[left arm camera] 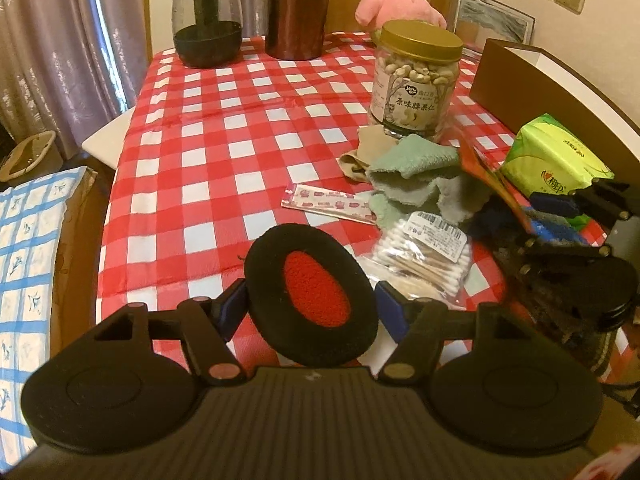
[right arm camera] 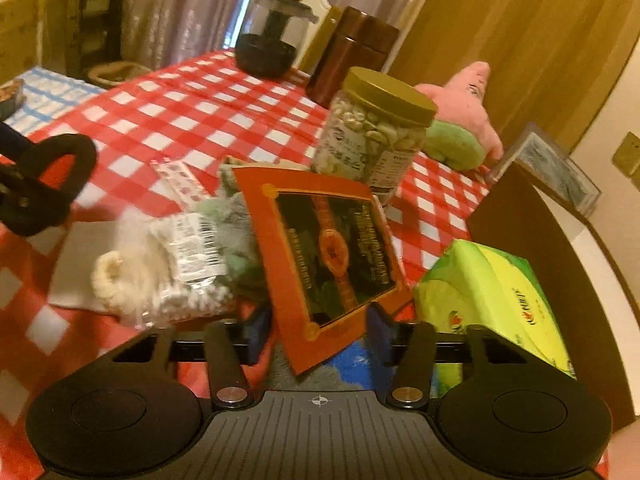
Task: Organize soft objects
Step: 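Reach the right tool to the red-and-black snack packet and grasp it, then carry the snack packet with the right tool into the brown box and release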
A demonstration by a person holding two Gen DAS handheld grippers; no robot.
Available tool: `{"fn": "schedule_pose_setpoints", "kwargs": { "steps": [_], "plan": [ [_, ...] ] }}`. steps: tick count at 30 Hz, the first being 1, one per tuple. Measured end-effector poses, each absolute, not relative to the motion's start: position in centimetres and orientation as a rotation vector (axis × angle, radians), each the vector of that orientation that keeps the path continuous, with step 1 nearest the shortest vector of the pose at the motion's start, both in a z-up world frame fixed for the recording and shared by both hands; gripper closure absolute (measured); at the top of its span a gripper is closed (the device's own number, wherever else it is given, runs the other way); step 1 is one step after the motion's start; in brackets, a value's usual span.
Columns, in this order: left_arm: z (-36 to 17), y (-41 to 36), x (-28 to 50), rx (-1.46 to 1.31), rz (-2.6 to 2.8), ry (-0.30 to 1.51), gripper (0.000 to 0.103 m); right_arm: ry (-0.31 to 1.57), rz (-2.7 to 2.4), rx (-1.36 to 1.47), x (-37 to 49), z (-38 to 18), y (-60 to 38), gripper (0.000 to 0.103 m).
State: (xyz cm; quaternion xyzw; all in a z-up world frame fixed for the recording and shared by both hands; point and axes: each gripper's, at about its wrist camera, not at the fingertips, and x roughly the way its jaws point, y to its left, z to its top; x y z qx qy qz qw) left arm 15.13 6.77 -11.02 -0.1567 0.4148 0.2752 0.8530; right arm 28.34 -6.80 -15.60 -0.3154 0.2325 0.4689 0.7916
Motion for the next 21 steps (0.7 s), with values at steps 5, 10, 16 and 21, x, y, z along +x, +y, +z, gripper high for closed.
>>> {"fn": "schedule_pose_setpoints", "kwargs": {
  "steps": [5, 10, 16, 21],
  "plan": [
    [-10.3, 7.9, 15.8, -0.311, 0.543, 0.865, 0.037, 0.501, 0.946, -0.576, 30.2, -13.7, -7.5, 0.069],
    [-10.3, 8.9, 17.0, -0.302, 0.513, 0.867, 0.037, 0.508, 0.923, -0.562, 31.6, -13.7, -6.7, 0.071],
    [-10.1, 9.5, 17.6, -0.287, 0.478, 0.872, 0.037, 0.465, 0.931, -0.642, 31.4, -14.8, -6.0, 0.088],
    [-9.6, 9.8, 17.3, -0.279, 0.458, 0.861, 0.037, 0.405, 0.934, -0.655, 31.0, -14.7, -6.6, 0.101]
  ]
}}
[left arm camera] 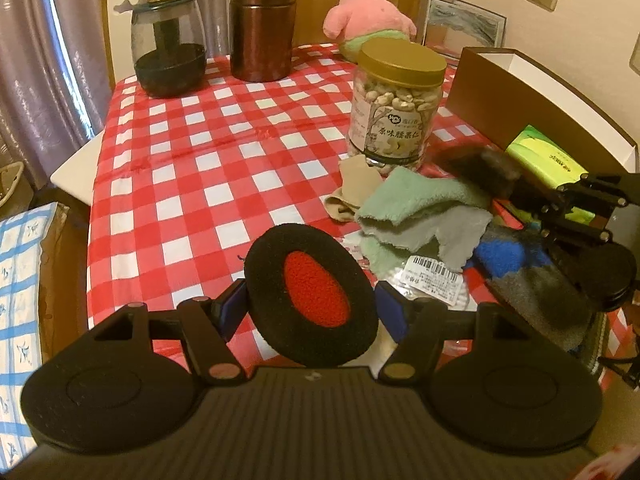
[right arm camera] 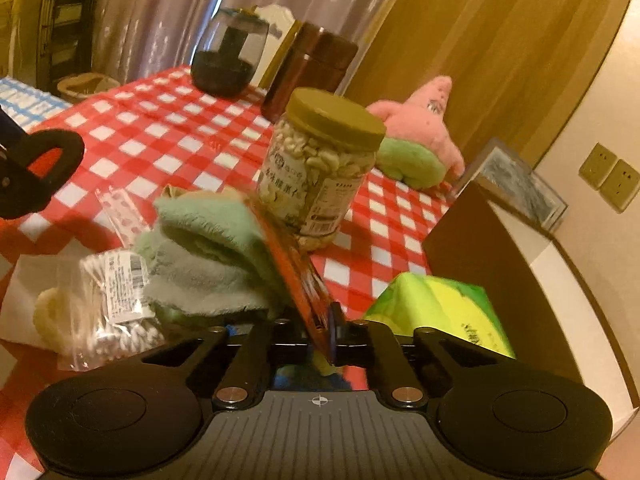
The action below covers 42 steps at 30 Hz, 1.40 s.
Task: Organize soft objects
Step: 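Carry the snack packet with the right tool into the brown box and release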
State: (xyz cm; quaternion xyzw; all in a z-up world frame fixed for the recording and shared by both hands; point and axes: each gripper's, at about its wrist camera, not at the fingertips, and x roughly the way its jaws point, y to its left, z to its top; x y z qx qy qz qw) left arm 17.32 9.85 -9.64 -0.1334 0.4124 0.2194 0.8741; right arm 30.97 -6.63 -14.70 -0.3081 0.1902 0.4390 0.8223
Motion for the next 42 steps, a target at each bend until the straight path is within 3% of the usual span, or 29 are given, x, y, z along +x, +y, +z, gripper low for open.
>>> {"fn": "schedule_pose_setpoints", "kwargs": {
  "steps": [8, 24, 42],
  "plan": [
    [-8.2, 9.6, 17.3, -0.239, 0.415, 0.829, 0.037, 0.376, 0.921, -0.489, 30.9, -10.8, -8.6, 0.102],
    [-2.9, 4.0, 21.6, -0.110, 0.189, 0.760, 0.037, 0.501, 0.845, -0.110, 30.1, -2.6, -16.2, 0.102],
    [1.4, -5.1, 38.2, -0.121, 0.089, 0.659, 0.036, 0.465, 0.718, 0.011, 42.8, 0.7, -27.3, 0.102]
  ]
}}
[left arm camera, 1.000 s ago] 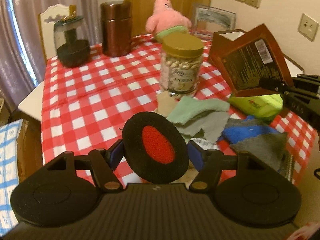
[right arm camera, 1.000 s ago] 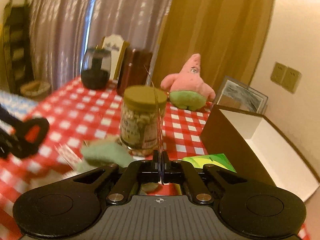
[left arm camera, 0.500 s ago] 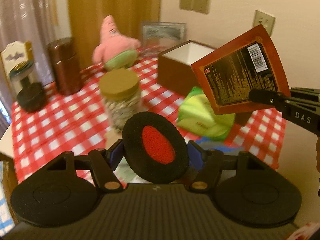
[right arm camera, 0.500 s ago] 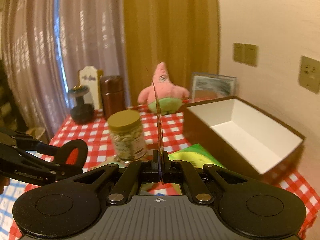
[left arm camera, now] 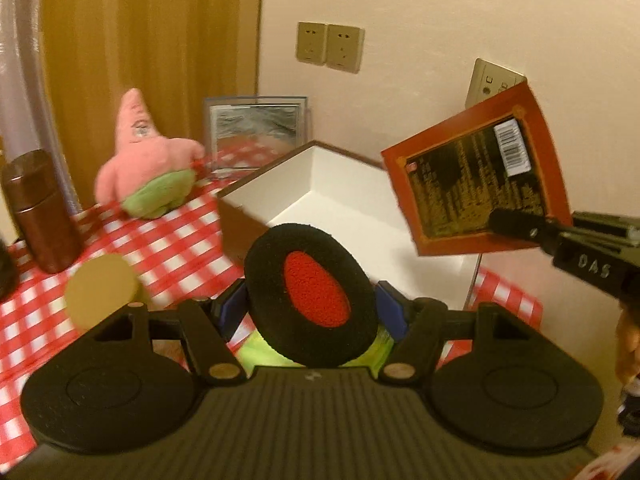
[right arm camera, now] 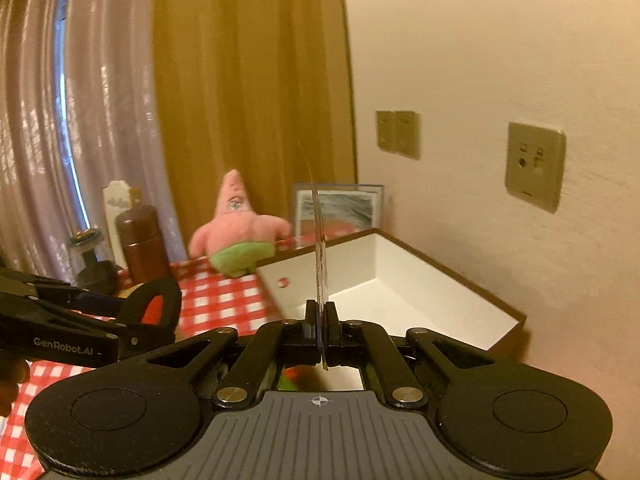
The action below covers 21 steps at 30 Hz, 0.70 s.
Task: Organize soft objects
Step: 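Carry the snack packet with the right tool into the brown box and release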
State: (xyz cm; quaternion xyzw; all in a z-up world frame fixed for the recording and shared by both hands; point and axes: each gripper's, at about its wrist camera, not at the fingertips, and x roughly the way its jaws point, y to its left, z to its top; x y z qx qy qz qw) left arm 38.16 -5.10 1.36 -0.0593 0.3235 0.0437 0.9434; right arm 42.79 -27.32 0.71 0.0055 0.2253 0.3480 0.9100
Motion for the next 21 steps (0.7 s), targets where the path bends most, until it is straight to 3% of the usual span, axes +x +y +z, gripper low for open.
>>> {"fn": "schedule_pose_setpoints", "kwargs": {
  "steps": [10, 21],
  "plan": [
    [-0.5, -7.8, 48.3, -0.132, 0.099, 0.716, 0.036, 0.588, 0.722, 0.084, 52.9, -2.7, -29.1, 0.102],
    [-2.3, -8.1, 53.6, -0.131, 0.115, 0.777, 0.036, 0.741, 0.744, 0.199, 60.2, -6.5, -28.8, 0.100]
  ]
}}
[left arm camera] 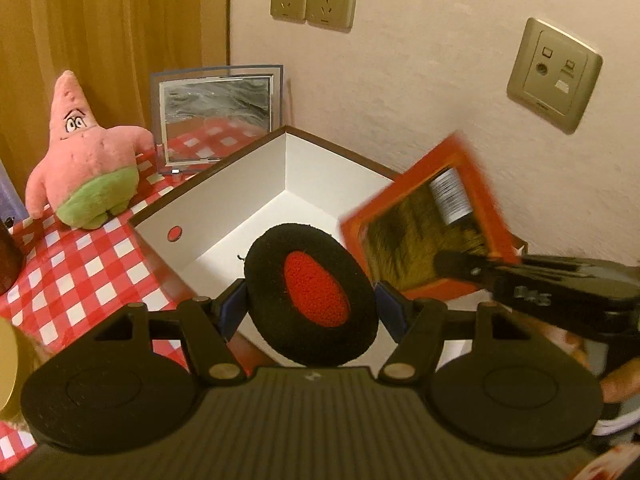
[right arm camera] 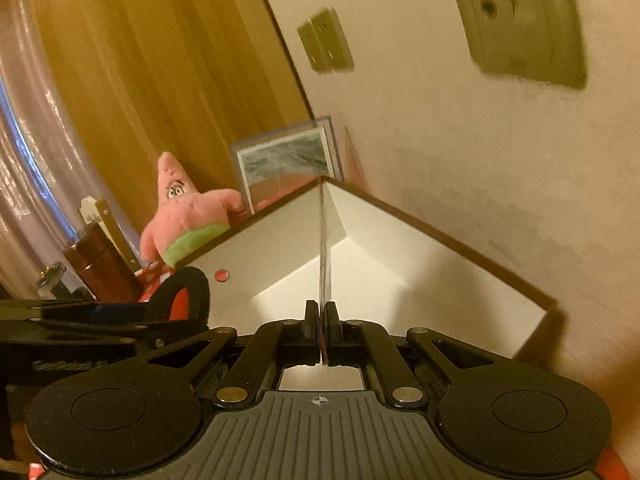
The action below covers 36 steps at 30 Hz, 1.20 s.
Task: Organize soft objects
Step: 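Carry the snack packet with the right tool into the brown box and release, then move the right tool back to the grey-blue towel and grasp it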
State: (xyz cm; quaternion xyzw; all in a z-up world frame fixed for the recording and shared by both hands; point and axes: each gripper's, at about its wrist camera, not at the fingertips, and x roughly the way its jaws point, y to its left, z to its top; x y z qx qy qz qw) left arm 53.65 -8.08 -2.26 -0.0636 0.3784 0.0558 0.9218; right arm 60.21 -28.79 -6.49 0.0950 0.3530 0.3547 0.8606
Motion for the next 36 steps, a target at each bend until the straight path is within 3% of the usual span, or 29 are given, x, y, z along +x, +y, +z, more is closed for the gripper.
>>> {"fn": "schedule_pose_setpoints", "kwargs": {
  "steps": [1, 3, 5, 14, 21, 36],
  "plan": [
    [-2.4, -8.1, 53.9, -0.128, 0.114, 0.781, 0.036, 0.768, 0.730, 0.187, 60.7, -6.9, -28.4, 0.096],
    [-2.6, -8.2, 54.4, -0.123, 0.112, 0.791, 0.036, 0.805, 0.691, 0.142, 61.6, -7.8, -27.9, 0.059],
    [-2.8, -8.2, 54.7, -0.120, 0.107, 0.799, 0.036, 0.796, 0.678, 0.124, 61.8, -8.2, -28.1, 0.051],
    [-4.0, -8.8, 56.4, -0.104, 0.102, 0.841, 0.035, 0.810, 0.675, -0.040, 62.1, -8.3, -27.9, 0.051],
    [-4.4, -9.5, 56.8, -0.075, 0.108, 0.851, 0.024, 0.789, 0.681, -0.153, 61.8, -8.2, -28.0, 0.048],
    [-2.8, -8.5, 53.9, -0.123, 0.154, 0.831, 0.024, 0.803, 0.715, -0.137, 60.5, -7.1, -29.0, 0.046]
  ]
}}
